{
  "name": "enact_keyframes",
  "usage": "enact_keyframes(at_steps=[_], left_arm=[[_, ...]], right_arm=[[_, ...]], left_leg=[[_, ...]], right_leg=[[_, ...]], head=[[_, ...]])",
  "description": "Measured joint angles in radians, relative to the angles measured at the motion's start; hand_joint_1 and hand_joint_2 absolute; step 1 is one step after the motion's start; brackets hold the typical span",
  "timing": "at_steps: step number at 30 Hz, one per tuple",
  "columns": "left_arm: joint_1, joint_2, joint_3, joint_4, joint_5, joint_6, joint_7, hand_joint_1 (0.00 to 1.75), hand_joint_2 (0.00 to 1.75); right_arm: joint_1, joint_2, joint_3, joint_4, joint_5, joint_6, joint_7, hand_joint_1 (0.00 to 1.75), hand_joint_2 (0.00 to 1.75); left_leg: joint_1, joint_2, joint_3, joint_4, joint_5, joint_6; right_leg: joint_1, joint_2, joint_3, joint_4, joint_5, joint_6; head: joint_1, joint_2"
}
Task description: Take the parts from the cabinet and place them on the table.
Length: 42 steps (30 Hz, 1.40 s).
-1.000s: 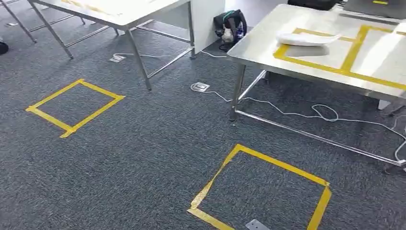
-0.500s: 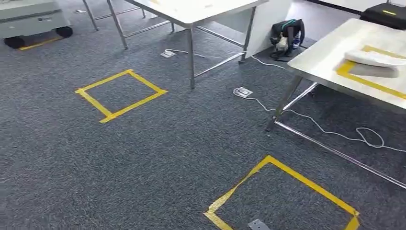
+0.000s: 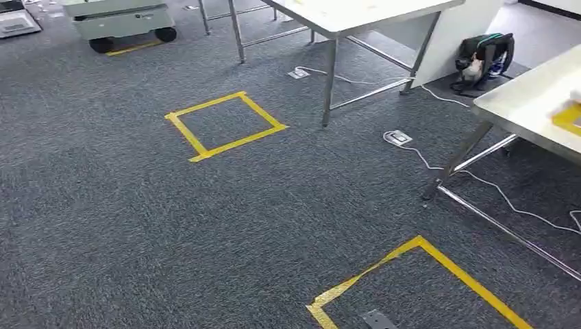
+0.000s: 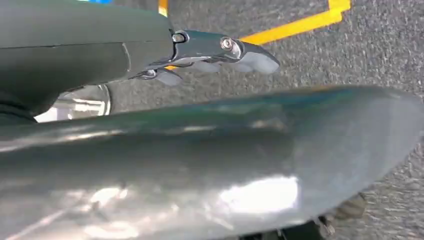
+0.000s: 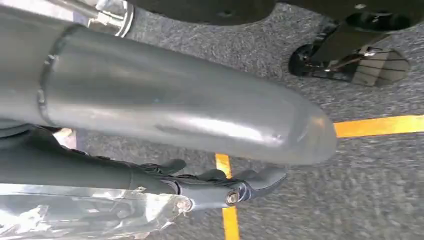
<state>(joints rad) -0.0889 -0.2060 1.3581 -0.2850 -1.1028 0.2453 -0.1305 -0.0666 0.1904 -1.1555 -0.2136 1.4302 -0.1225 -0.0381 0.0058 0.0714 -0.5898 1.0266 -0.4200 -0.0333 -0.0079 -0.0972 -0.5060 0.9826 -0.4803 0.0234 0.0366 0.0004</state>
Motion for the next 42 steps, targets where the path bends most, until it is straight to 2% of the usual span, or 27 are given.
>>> enact_keyframes(at_steps=[1, 2, 5, 7, 8, 10, 12, 14, 15, 16, 20, 21, 22, 23, 25, 26, 28, 29, 30, 31, 32, 35, 36, 38, 40, 41, 42], left_arm=[[-0.006, -0.005, 0.0, 0.001, 0.0, -0.008, -0.006, 0.0, 0.0], [-0.011, -0.006, 0.0, 0.002, 0.0, -0.016, -0.01, 0.0, 0.0], [-0.007, -0.006, 0.0, 0.003, 0.002, -0.035, -0.028, 0.0, 0.0], [-0.006, -0.008, 0.0, 0.003, 0.005, -0.05, -0.04, 0.0, 0.0], [-0.009, -0.011, 0.0, 0.004, 0.005, -0.058, -0.044, 0.0, 0.0], [-0.011, -0.013, 0.0, 0.007, -0.003, -0.064, -0.044, 0.0, 0.0], [-0.006, -0.014, 0.0, 0.008, -0.007, -0.067, -0.042, 0.0, 0.0], [-0.004, -0.016, -0.001, 0.009, -0.008, -0.068, -0.04, 0.0, 0.0], [-0.005, -0.016, -0.001, 0.009, -0.01, -0.068, -0.04, 0.0, 0.0], [-0.006, -0.017, -0.001, 0.009, -0.01, -0.069, -0.04, 0.0, 0.0], [0.002, -0.017, -0.002, 0.009, -0.01, -0.069, -0.04, 0.0, 0.0], [0.003, -0.016, -0.002, 0.009, -0.01, -0.069, -0.04, 0.0, 0.0], [0.003, -0.018, -0.002, 0.01, -0.01, -0.068, -0.04, 0.0, 0.0], [-0.001, -0.018, -0.002, 0.01, -0.01, -0.068, -0.04, 0.0, 0.0], [-0.008, -0.018, -0.002, 0.01, -0.01, -0.068, -0.04, 0.0, 0.0], [-0.007, -0.018, -0.002, 0.011, -0.01, -0.068, -0.04, 0.0, 0.0], [-0.001, -0.018, -0.003, 0.011, -0.013, -0.069, -0.04, 0.0, 0.0], [0.0, -0.018, -0.003, 0.011, -0.016, -0.069, -0.04, 0.0, 0.0], [-0.002, -0.017, -0.003, 0.011, -0.016, -0.067, -0.038, 0.0, 0.0], [-0.004, -0.017, -0.003, 0.011, -0.017, -0.067, -0.037, 0.0, 0.0], [-0.01, -0.018, -0.003, 0.011, -0.019, -0.067, -0.037, 0.0, 0.0], [-0.004, -0.018, -0.005, 0.011, -0.036, -0.094, -0.037, 0.0, 0.0], [-0.001, -0.017, -0.008, 0.011, -0.046, -0.123, -0.037, 0.0, 0.0], [0.002, -0.014, -0.016, 0.012, -0.065, -0.179, -0.028, 0.0, 0.0], [0.004, -0.007, -0.036, 0.013, -0.1, -0.237, -0.014, 0.0, 0.0], [0.009, -0.001, -0.051, 0.016, -0.139, -0.254, -0.002, 0.0, 0.0], [0.018, 0.005, -0.07, 0.018, -0.18, -0.265, 0.013, 0.0, 0.0]], right_arm=[[0.001, 0.0, -0.001, 0.0, -0.001, 0.0, 0.0, 0.0, 0.0], [0.001, 0.0, -0.002, 0.0, -0.002, 0.0, 0.0, 0.0, 0.0], [-0.007, 0.0, -0.006, 0.0, -0.007, 0.0, 0.0, 0.0, 0.0], [-0.008, 0.0, -0.008, 0.0, -0.008, 0.002, -0.002, 0.0, 0.0], [-0.005, 0.0, -0.01, 0.0, -0.009, 0.003, -0.002, 0.0, 0.0], [0.0, 0.002, -0.014, 0.0, -0.009, 0.006, -0.001, 0.0, 0.0], [0.0, 0.002, -0.018, 0.0, -0.009, 0.007, -0.001, 0.0, 0.0], [-0.001, 0.002, -0.02, 0.0, -0.009, 0.007, -0.001, 0.0, 0.0], [-0.001, 0.002, -0.021, 0.0, -0.009, 0.007, -0.001, 0.0, 0.0], [-0.001, 0.002, -0.023, 0.0, -0.009, 0.007, -0.001, 0.0, 0.0], [-0.006, 0.005, -0.023, 0.0, -0.009, 0.008, 0.0, 0.0, 0.0], [-0.005, 0.007, -0.024, 0.0, -0.009, 0.008, 0.0, 0.0, 0.0], [-0.006, 0.007, -0.024, 0.0, -0.009, 0.008, -0.002, 0.0, 0.0], [-0.003, 0.007, -0.024, 0.0, -0.01, 0.008, -0.001, 0.0, 0.0], [0.001, 0.007, -0.024, 0.0, -0.012, 0.008, 0.002, 0.0, 0.0], [0.001, 0.007, -0.025, 0.0, -0.012, 0.008, 0.005, 0.0, 0.0], [-0.002, 0.007, -0.025, 0.0, -0.016, 0.008, 0.008, 0.0, 0.0], [-0.003, 0.007, -0.025, 0.0, -0.017, 0.008, 0.008, 0.0, 0.0], [-0.004, 0.007, -0.025, 0.0, -0.017, 0.008, 0.008, 0.0, 0.0], [-0.004, 0.007, -0.025, 0.0, -0.017, 0.008, 0.008, 0.0, 0.0], [-0.002, 0.007, -0.025, 0.0, -0.018, 0.008, 0.008, 0.0, 0.0], [-0.008, 0.007, -0.026, 0.0, -0.018, 0.014, -0.002, 0.0, 0.0], [-0.008, 0.007, -0.026, 0.0, -0.016, 0.019, -0.009, 0.0, 0.0], [-0.006, 0.007, -0.026, 0.0, -0.007, 0.035, -0.021, 0.0, 0.0], [0.001, 0.004, -0.025, 0.0, 0.007, 0.057, -0.026, 0.0, 0.0], [0.004, 0.003, -0.022, 0.0, 0.02, 0.072, -0.03, 0.0, 0.0], [0.006, 0.001, -0.021, 0.0, 0.031, 0.084, -0.032, 0.0, 0.0]], left_leg=[[-0.008, 0.047, 0.021, -0.045, -0.008, 0.0], [-0.005, 0.019, 0.019, -0.04, -0.007, 0.017], [-0.006, -0.022, 0.017, -0.043, -0.009, 0.034], [0.0, -0.046, 0.017, -0.044, -0.004, 0.045], [0.0, -0.058, 0.015, -0.044, -0.002, 0.049], [-0.001, -0.093, 0.012, -0.044, -0.001, 0.052], [-0.001, -0.125, 0.014, -0.043, -0.001, 0.052], [0.001, -0.158, 0.017, -0.043, 0.0, 0.05], [0.003, -0.173, 0.019, -0.043, 0.0, 0.047], [-0.002, -0.185, 0.015, -0.04, 0.001, 0.039], [0.009, -0.225, 0.002, -0.05, 0.015, 0.008], [0.009, -0.211, -0.001, -0.038, 0.009, 0.007], [0.0, -0.142, -0.02, 0.001, -0.022, 0.003], [0.0, -0.111, -0.052, 0.067, -0.064, -0.001], [0.001, -0.087, -0.128, 0.224, -0.136, -0.004], [0.001, -0.084, -0.15, 0.27, -0.147, -0.005], [0.001, -0.082, -0.122, 0.228, -0.105, -0.003], [0.0, -0.073, -0.068, 0.131, -0.057, 0.002], [-0.004, -0.047, -0.012, 0.035, -0.023, 0.007], [-0.011, 0.013, 0.03, -0.027, -0.016, 0.014], [-0.014, 0.022, 0.034, -0.047, -0.018, 0.02], [-0.017, -0.022, 0.027, -0.047, -0.02, 0.032], [-0.008, -0.035, 0.031, -0.053, -0.012, 0.042], [-0.005, -0.055, 0.028, -0.053, -0.007, 0.051], [-0.005, -0.085, 0.024, -0.052, -0.006, 0.055], [-0.005, -0.102, 0.024, -0.052, -0.005, 0.055], [-0.005, -0.117, 0.025, -0.052, -0.005, 0.054]], right_leg=[[0.012, -0.011, -0.004, 0.006, -0.01, 0.009], [0.012, -0.021, -0.003, 0.004, -0.014, 0.012], [0.011, -0.061, 0.023, -0.002, -0.024, 0.025], [0.003, 0.049, -0.003, 0.059, -0.069, 0.037], [0.002, 0.079, -0.042, 0.142, -0.113, 0.039], [0.003, 0.095, -0.125, 0.309, -0.175, 0.038], [0.003, 0.096, -0.147, 0.321, -0.146, 0.035], [0.0, 0.11, -0.086, 0.164, -0.046, 0.031], [-0.004, 0.141, -0.043, 0.069, -0.001, 0.03], [-0.01, 0.199, -0.024, 0.02, -0.008, 0.03], [-0.001, 0.16, -0.017, 0.017, -0.001, 0.006], [-0.008, 0.142, -0.016, 0.01, 0.006, -0.002], [-0.006, 0.131, -0.015, 0.009, 0.008, -0.007], [-0.003, 0.116, -0.015, 0.009, 0.008, -0.01], [0.002, 0.08, -0.017, 0.009, 0.005, -0.014], [0.003, 0.065, -0.017, 0.009, 0.005, -0.015], [0.005, 0.039, -0.017, 0.009, 0.003, -0.016], [0.006, 0.024, -0.014, 0.009, 0.002, -0.016], [0.006, 0.011, -0.011, 0.009, 0.0, -0.012], [0.01, 0.0, -0.008, 0.009, -0.002, -0.009], [0.017, -0.009, -0.014, 0.015, -0.01, 0.0], [0.016, -0.046, 0.006, 0.006, -0.014, 0.012], [0.013, -0.041, 0.002, 0.009, -0.019, 0.019], [0.008, 0.063, -0.032, 0.091, -0.076, 0.031], [0.006, 0.091, -0.111, 0.26, -0.15, 0.036], [0.006, 0.094, -0.144, 0.321, -0.164, 0.037], [0.006, 0.094, -0.151, 0.324, -0.15, 0.037]], head=[[-0.002, 0.0], [0.004, 0.0], [0.011, 0.0], [0.016, 0.0], [0.016, 0.0], [0.016, 0.0], [0.016, 0.0], [0.016, 0.0], [0.017, 0.0], [0.016, 0.0], [0.014, 0.0], [0.015, 0.0], [0.006, 0.0], [0.002, 0.0], [0.003, 0.0], [0.004, 0.0], [0.003, 0.0], [0.004, 0.0], [0.003, 0.0], [0.003, 0.0], [0.001, 0.0], [0.008, 0.0], [0.006, 0.0], [0.012, 0.0], [0.012, 0.0], [0.012, 0.0], [0.012, 0.0]])
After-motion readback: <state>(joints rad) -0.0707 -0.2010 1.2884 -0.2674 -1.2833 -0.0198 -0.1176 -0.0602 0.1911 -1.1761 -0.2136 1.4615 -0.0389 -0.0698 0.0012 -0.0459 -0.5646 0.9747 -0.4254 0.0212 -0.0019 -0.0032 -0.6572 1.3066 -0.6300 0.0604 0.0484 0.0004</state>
